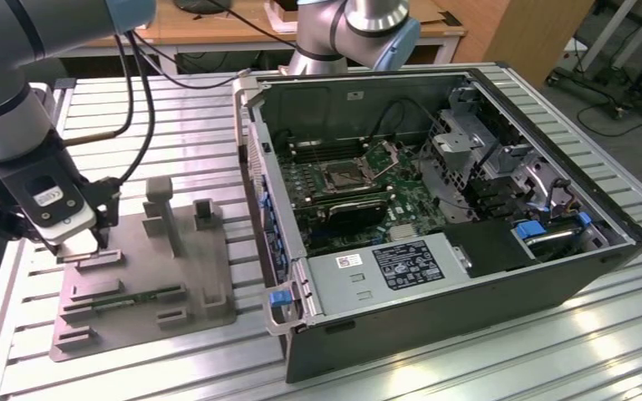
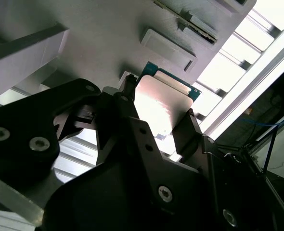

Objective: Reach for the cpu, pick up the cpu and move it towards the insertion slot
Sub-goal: 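Pick up the cpu and move it towards the insertion slot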

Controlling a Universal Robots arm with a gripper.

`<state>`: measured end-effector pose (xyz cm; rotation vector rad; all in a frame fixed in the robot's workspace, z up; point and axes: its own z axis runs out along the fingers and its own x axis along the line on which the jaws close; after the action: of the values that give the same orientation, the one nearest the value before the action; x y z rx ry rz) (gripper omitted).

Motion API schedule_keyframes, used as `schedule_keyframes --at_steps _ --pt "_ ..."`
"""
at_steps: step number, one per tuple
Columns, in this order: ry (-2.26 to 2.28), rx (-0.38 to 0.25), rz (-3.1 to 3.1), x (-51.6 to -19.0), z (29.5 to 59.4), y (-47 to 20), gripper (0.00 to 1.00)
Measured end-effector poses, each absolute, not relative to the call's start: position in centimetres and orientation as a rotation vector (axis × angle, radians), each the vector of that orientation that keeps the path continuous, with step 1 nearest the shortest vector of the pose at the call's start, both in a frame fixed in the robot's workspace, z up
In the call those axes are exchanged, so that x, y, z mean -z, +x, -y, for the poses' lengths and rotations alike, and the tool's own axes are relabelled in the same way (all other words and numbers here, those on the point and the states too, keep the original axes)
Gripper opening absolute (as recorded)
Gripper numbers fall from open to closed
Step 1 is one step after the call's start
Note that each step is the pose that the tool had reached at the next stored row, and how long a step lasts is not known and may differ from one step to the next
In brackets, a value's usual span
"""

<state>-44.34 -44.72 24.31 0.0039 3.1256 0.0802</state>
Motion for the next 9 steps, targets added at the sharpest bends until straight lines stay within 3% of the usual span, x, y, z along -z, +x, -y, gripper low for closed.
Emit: schedule_keyframes --at_steps 9 --pt "0.004 -0.08 -3.125 -24.74 44.71 -44.33 0.55"
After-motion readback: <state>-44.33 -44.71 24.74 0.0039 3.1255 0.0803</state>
